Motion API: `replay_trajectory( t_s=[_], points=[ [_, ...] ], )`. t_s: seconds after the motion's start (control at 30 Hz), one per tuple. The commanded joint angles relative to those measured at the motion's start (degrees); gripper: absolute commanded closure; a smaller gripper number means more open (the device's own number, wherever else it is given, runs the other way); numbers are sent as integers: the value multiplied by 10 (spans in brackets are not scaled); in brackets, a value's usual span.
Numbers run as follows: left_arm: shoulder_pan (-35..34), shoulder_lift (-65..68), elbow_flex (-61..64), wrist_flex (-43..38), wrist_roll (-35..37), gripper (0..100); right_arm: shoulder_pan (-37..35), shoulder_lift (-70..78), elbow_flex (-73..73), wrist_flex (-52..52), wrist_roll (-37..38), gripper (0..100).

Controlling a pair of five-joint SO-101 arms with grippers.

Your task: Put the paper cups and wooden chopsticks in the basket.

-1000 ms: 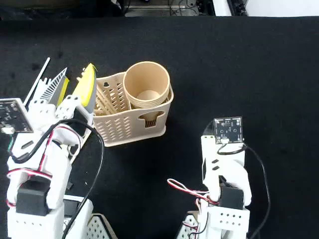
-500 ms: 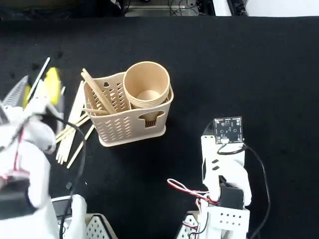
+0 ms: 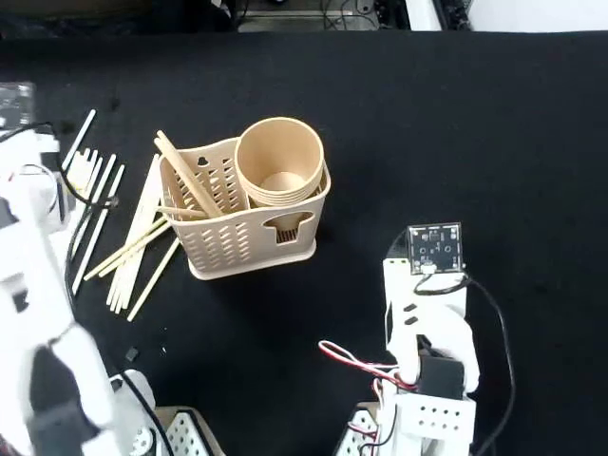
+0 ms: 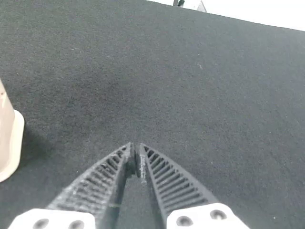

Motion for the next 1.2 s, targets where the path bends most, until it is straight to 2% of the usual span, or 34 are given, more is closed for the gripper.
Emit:
replay_trajectory(
  t_s=[0.0,0.33,0.5,0.67,0.87,1.17],
  points=[
    [-12,134,-71,1,-64,807,-4,-37,-2,-6,0,977],
    [-34,447,-263,2,-71,809,-4,-37,-2,-6,0,977],
    [-33,550,-306,2,-119,809,-4,-37,-2,-6,0,977],
    [-37,590,-321,2,-123,820,-4,-37,-2,-6,0,977],
    [-27,591,-321,29,-173,975,-4,-37,-2,-6,0,977],
    [-15,591,-322,56,-180,972,-4,-37,-2,-6,0,977]
  ],
)
